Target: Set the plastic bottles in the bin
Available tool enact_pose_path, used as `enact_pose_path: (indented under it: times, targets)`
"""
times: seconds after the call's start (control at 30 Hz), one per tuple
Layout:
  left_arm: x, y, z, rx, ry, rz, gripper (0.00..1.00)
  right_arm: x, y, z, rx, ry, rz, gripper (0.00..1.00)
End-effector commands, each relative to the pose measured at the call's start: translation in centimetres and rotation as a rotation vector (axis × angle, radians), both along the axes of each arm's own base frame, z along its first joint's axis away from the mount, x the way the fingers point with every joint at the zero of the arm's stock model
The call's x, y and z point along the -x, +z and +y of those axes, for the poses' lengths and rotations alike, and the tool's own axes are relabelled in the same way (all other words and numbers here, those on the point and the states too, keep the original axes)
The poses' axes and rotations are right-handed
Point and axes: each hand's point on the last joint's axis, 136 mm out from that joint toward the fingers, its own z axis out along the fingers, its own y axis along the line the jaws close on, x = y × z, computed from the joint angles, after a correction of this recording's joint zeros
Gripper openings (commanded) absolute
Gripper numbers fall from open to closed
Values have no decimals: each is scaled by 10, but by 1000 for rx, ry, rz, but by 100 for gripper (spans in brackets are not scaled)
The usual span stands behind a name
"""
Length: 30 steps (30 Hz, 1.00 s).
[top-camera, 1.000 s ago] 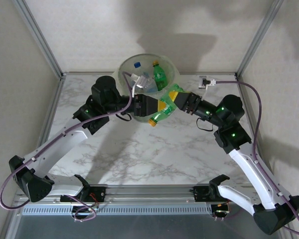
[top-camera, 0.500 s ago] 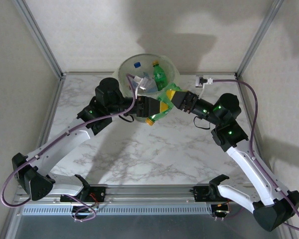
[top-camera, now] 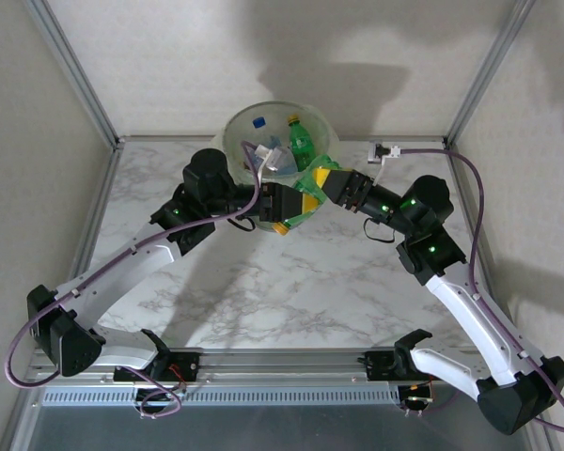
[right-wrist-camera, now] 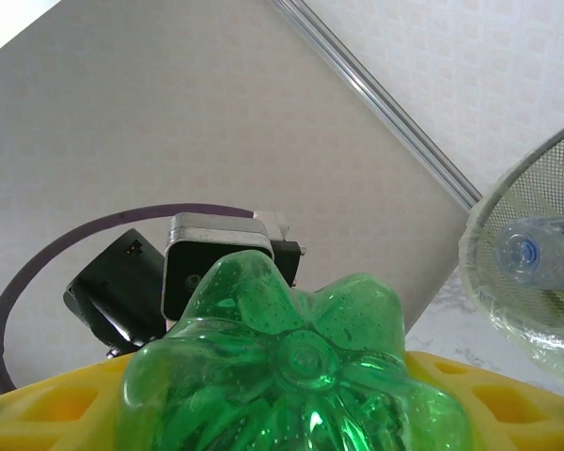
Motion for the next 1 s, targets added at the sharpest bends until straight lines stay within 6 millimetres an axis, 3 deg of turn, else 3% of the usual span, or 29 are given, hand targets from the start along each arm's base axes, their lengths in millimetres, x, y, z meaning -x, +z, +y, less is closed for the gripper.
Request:
enact_pose_path:
  times: [0.0,0.13,0.2,0.3,0.4,0.47,0.63,0.8,0.97]
  targets:
    - [-5,4,3,-11,35,-53,61,3,7,-3,-16,-20,-29,55]
    - [-16,6,9,-18,78,-70,54,1,7,-6,-3,-46,-17,66]
    - [-21,6,11,-35,102,-81,54,-5,6,-11,14,-97,3,81]
    - [-34,11,19,-77,159,-119,54,-33,-6,-46,78,-372,108,93]
    - [-56,24,35,-140,253,-193,54,-52,-31,-96,157,-667,243,95]
    - [-74,39,48,-157,325,-252,55,-55,-45,-112,189,-744,296,95]
    - [-141,53,74,-343,570,-408,57,-59,-70,-109,233,-734,367,93]
    - [-208,41,96,-530,830,-493,57,-57,-82,-110,252,-733,396,93]
    - [-250,19,121,-752,987,-615,54,-51,-83,-117,280,-745,398,93]
